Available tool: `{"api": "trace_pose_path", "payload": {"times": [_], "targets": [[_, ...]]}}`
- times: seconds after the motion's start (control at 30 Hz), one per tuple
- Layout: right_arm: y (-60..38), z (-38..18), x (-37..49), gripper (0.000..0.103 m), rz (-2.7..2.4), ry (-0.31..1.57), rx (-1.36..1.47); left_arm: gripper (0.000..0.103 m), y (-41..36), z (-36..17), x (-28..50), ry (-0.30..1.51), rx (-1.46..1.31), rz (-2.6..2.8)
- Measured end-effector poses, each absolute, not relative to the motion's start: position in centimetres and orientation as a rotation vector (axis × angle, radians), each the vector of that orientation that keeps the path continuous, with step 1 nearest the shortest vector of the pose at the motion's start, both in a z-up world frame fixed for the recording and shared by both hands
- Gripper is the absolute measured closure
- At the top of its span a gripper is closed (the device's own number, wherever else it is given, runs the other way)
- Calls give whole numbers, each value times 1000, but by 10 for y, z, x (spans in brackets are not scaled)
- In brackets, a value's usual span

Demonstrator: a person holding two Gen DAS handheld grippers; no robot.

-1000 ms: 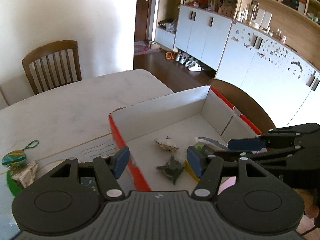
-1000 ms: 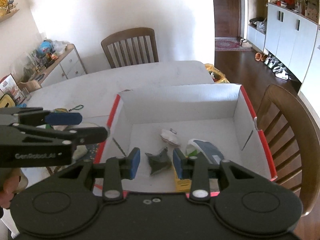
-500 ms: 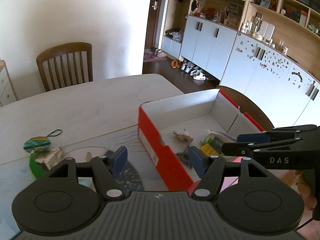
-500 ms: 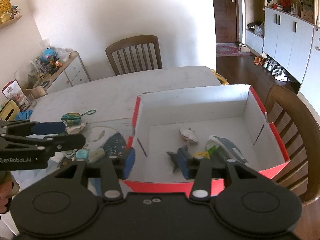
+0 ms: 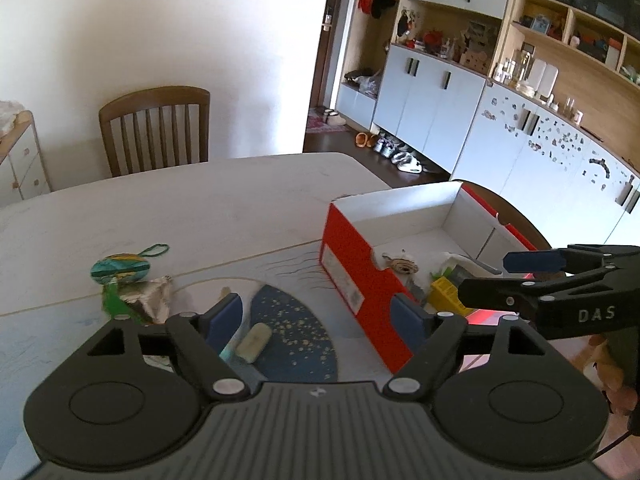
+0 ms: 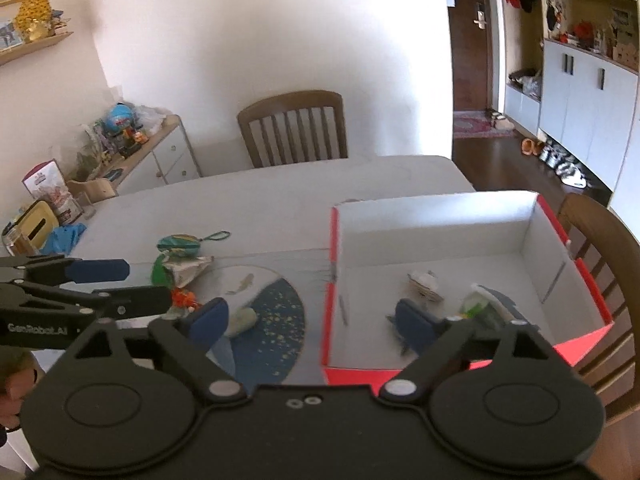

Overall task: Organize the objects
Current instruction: 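Withdraw both tools from the box back over the table, then reach left tool toward the brown bead string while right tool approaches the white soap bar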

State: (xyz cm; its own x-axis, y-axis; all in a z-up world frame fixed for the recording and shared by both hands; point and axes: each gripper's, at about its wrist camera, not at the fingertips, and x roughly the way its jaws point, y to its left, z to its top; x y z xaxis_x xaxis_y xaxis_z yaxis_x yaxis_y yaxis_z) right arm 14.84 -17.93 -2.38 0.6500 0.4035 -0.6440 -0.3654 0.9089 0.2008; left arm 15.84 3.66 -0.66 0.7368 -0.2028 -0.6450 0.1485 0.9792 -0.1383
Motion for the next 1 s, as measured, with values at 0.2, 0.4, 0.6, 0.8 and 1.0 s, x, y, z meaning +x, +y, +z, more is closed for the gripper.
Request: {"api": "trace_pose_path", "payload": {"times": [0.2, 0.4, 0.6, 0.8, 1.0], "targets": [[-155, -21, 139, 1, 476, 720, 41, 21, 61, -11, 147, 709, -86, -167], [-131, -23, 134, 1, 502, 728, 32, 19, 91, -21, 134, 714, -102, -130], [-110, -31, 138, 1, 500, 753, 21, 19, 116, -35, 123, 723, -86, -101], [-92, -46, 146, 1, 494, 790, 12, 19, 142, -54, 121, 730, -56, -60], [-74, -63, 162, 1, 473, 833, -2, 19, 160, -84, 128, 774, -13, -36]]}}
